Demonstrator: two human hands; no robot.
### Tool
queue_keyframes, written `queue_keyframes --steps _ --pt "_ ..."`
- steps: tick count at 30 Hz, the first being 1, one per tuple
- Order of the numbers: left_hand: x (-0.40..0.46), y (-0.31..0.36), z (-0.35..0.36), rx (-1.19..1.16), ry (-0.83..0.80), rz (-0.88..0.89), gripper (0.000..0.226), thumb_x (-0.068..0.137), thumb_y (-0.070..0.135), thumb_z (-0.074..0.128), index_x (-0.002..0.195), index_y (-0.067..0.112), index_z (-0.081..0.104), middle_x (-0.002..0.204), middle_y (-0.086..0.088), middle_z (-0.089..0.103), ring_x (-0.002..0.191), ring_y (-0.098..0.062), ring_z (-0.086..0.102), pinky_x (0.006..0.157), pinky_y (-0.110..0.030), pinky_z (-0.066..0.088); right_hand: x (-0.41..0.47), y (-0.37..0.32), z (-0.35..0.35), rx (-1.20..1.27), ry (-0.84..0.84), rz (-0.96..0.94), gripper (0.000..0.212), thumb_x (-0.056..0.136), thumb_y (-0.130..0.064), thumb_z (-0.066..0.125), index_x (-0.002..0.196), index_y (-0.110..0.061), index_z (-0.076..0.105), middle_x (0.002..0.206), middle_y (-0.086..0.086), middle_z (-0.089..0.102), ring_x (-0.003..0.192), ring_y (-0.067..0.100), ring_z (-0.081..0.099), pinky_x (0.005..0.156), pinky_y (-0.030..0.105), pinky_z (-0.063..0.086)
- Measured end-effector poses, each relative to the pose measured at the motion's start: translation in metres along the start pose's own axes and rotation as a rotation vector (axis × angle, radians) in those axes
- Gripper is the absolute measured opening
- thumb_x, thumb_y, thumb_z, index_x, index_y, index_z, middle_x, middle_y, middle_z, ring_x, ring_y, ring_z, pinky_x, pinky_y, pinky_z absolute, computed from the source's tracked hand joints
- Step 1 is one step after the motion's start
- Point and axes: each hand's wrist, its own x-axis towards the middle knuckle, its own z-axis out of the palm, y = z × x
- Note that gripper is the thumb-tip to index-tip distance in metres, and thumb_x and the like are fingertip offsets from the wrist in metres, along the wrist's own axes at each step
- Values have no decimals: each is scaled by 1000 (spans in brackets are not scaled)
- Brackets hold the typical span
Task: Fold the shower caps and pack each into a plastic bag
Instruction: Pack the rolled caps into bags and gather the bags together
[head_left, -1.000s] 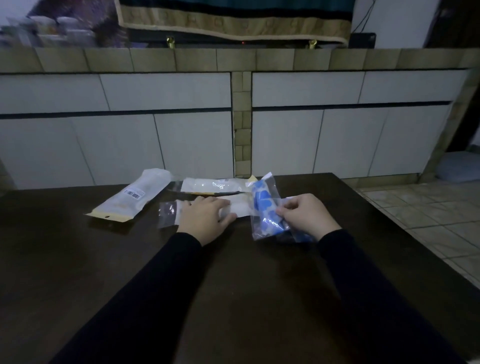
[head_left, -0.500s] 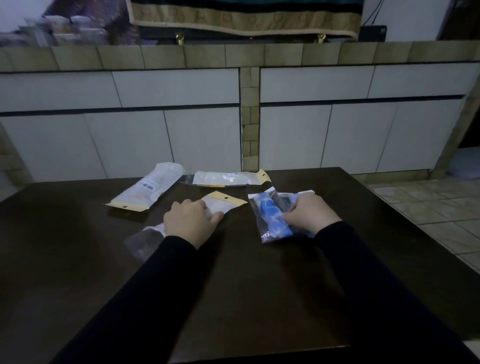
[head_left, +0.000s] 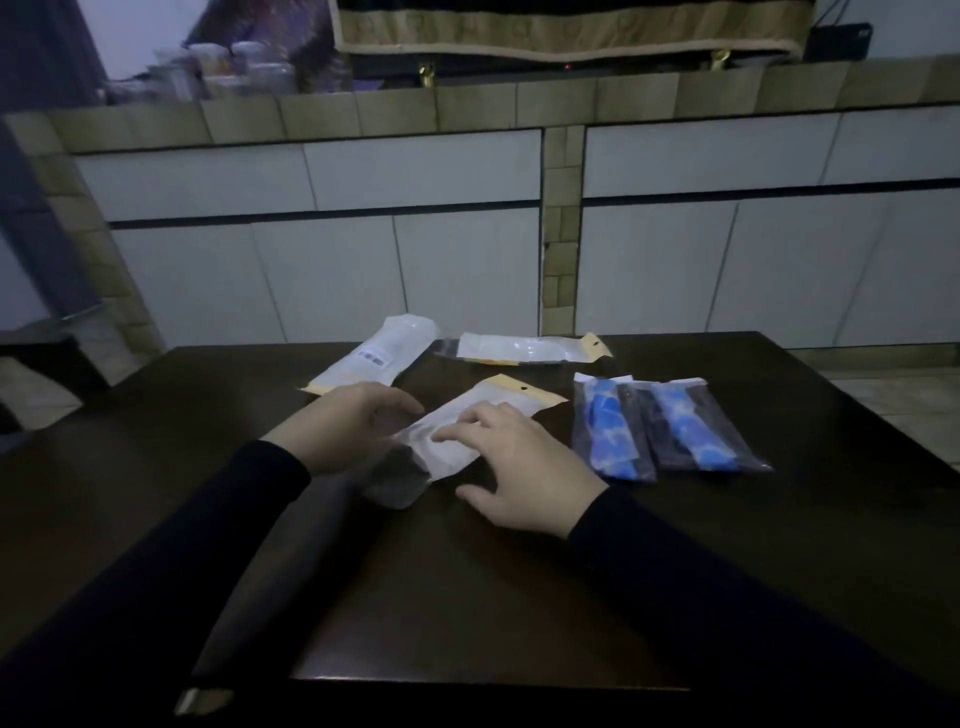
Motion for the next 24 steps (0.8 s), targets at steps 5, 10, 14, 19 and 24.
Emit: queue_keyframes --steps 5,10,14,19,24 --pt "-19 -28 4 -186 34 -43 55 81 -16 49 94 36 65 74 40 61 76 13 57 68 -4 41 16 2 22 -171 57 -215 38 90 -36 61 128 -32 54 124 -5 50 113 12 44 94 30 40" --pt "-20 -33 9 -391 6 -152 62 80 -14 48 95 43 66 83 8 68 73 2 62 67 -9 46 17 13 30 79 209 -92 16 91 -31 61 106 -28 66 105 -10 63 91 0 53 81 18 47" --pt "-19 -27 13 -590 -16 -85 52 73 1 79 96 47 71 102 13 68 93 -3 64 80 -13 48 15 23 22 214 301 8 10 91 -26 62 101 -27 65 97 -14 63 87 -1 56 77 15 48" --pt "-14 -11 25 -860 147 11 15 71 26 75 84 22 79 114 11 70 107 -4 64 91 -16 48 9 33 17 433 400 98 11 91 -24 63 100 -29 61 94 -15 62 88 -2 59 76 13 50" --pt "-9 6 32 -877 320 -49 17 87 21 66 74 11 68 72 9 71 68 2 62 65 -10 46 7 35 17 493 442 129 14 90 -25 64 100 -34 60 95 -13 62 88 -3 59 78 17 52"
